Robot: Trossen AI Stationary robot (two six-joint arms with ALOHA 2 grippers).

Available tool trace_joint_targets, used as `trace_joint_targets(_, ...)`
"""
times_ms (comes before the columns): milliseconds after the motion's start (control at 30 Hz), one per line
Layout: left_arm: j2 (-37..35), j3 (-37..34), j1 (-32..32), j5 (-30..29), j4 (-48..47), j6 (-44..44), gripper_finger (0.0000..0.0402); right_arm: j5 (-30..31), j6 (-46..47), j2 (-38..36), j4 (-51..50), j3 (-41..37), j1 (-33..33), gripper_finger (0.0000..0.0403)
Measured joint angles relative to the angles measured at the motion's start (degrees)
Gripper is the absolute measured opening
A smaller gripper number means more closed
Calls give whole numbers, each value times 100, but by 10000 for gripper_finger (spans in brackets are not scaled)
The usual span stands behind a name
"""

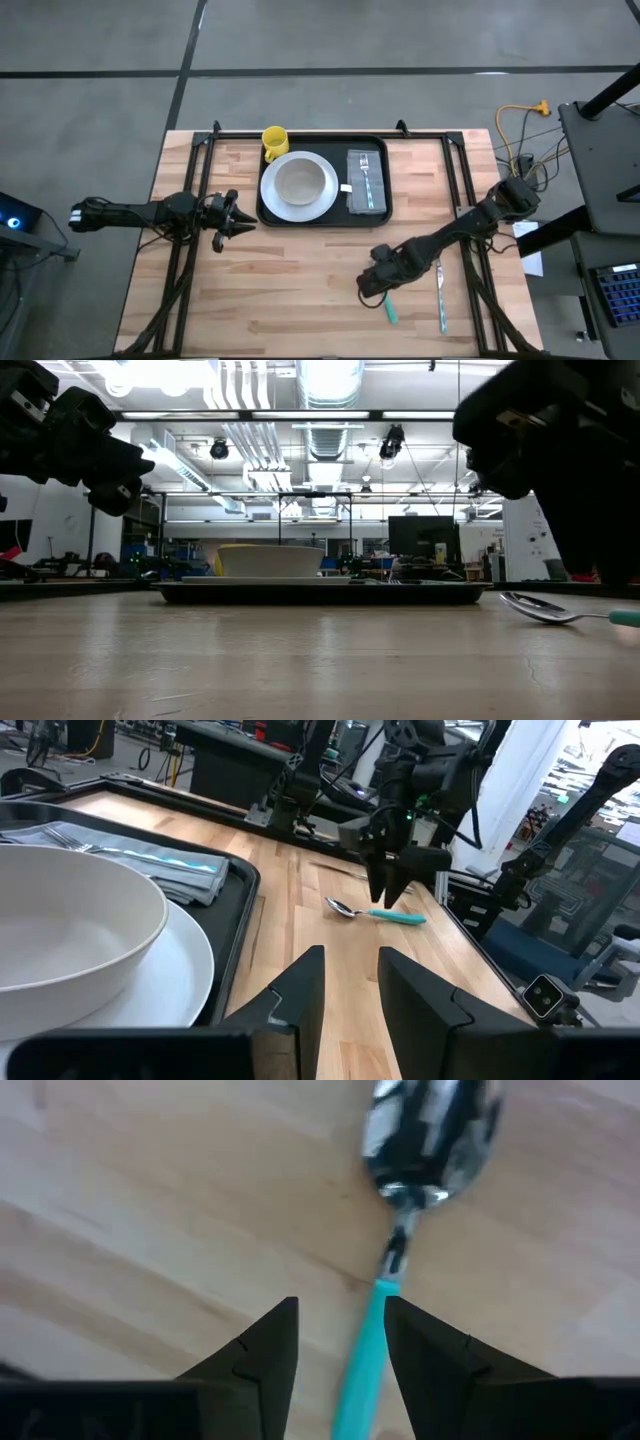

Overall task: Set up tray
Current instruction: Put the white patterned spoon on top of the gray napkin to the left of the blue fork on the black serving tray

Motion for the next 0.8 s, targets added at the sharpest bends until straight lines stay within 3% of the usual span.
trace_joint_targets(200,-1,0,0,0,0,-1,82,-10,324,98,-19,-242,130,141)
trace_joint_targets(533,22,0,0,2,1,-1,82,-357,80,632,64,-128,185,136)
trace_joint_targets(800,76,0,0,2,10,-1,82,-301,-37,810,-247,100,213,106)
